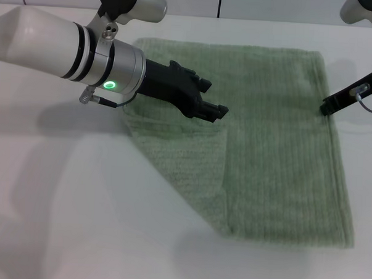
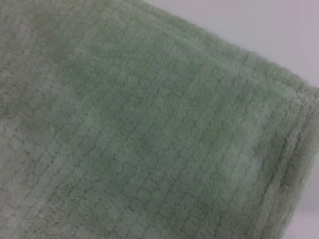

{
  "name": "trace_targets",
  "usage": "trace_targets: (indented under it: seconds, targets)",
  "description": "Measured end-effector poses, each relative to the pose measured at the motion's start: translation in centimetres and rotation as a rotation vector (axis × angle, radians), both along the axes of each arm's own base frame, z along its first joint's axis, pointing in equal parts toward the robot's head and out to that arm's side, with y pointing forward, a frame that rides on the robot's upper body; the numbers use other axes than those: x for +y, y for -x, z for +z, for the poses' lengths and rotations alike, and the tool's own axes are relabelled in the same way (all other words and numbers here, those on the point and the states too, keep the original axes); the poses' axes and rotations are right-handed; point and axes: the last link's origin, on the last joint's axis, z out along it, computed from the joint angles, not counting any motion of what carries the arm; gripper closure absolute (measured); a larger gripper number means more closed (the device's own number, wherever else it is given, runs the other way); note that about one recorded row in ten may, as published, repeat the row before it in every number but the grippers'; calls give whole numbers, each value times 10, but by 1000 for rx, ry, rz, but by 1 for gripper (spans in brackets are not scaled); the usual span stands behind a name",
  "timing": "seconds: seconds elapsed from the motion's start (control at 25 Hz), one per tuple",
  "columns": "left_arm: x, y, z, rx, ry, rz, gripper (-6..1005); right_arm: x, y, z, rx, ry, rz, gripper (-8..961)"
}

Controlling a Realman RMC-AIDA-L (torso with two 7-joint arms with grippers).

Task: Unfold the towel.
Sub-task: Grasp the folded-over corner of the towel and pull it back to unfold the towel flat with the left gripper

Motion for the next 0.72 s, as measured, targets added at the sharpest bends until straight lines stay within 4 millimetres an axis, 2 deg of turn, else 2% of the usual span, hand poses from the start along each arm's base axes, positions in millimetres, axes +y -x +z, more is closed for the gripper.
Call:
trace_targets:
  seconds: [0.24, 0.72]
  targets:
    - [-1, 0, -2, 8, 1, -11, 302, 0, 0, 0, 0, 0, 0, 953]
    - [-1, 3, -12, 48, 3, -25, 304, 0, 1, 0, 0, 3, 0, 953]
